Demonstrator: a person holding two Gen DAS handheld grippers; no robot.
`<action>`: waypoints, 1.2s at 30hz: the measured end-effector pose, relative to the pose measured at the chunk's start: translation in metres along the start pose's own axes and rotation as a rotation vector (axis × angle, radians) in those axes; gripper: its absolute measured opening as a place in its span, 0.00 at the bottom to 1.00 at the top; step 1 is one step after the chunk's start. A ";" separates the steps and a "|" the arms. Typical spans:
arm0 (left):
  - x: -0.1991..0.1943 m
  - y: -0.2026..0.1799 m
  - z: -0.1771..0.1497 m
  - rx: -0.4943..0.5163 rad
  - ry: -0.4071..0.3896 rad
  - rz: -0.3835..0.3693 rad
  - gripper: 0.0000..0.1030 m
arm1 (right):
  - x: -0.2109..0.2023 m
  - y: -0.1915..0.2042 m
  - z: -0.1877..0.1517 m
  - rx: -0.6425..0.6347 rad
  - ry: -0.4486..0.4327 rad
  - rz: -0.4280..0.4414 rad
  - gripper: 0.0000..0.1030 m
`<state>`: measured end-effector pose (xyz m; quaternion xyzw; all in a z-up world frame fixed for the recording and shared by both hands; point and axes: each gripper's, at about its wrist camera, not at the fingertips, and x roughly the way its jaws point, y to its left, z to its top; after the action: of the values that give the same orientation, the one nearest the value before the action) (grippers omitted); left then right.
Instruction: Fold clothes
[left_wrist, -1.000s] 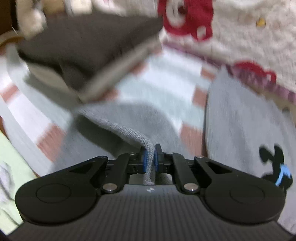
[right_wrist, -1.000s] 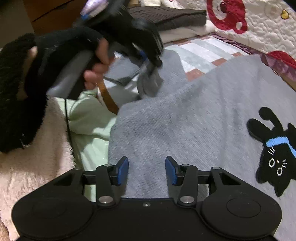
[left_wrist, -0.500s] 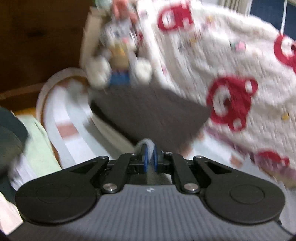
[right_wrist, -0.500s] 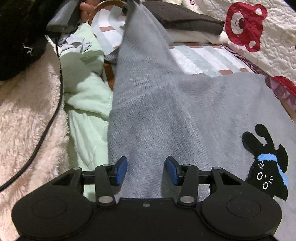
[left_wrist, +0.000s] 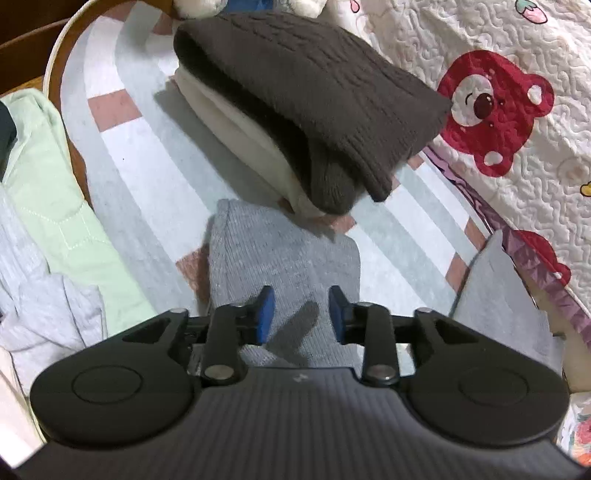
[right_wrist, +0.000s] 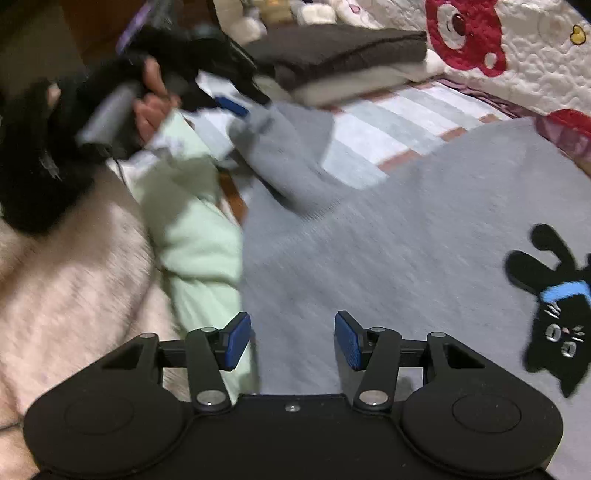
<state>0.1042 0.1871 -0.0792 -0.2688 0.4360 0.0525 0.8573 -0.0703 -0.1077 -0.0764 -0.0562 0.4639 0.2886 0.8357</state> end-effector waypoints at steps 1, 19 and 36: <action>0.001 0.000 0.001 -0.004 0.001 -0.007 0.41 | 0.001 0.004 -0.001 -0.027 0.004 -0.003 0.55; -0.016 -0.043 -0.015 0.150 -0.060 -0.165 0.64 | -0.043 -0.107 0.018 0.306 -0.199 -0.190 0.04; -0.014 -0.091 -0.050 0.388 -0.058 -0.198 0.64 | -0.053 -0.185 -0.028 0.715 -0.136 -0.222 0.39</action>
<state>0.0888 0.0867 -0.0547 -0.1387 0.3849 -0.1089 0.9060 -0.0136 -0.2938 -0.0813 0.2083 0.4699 0.0196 0.8575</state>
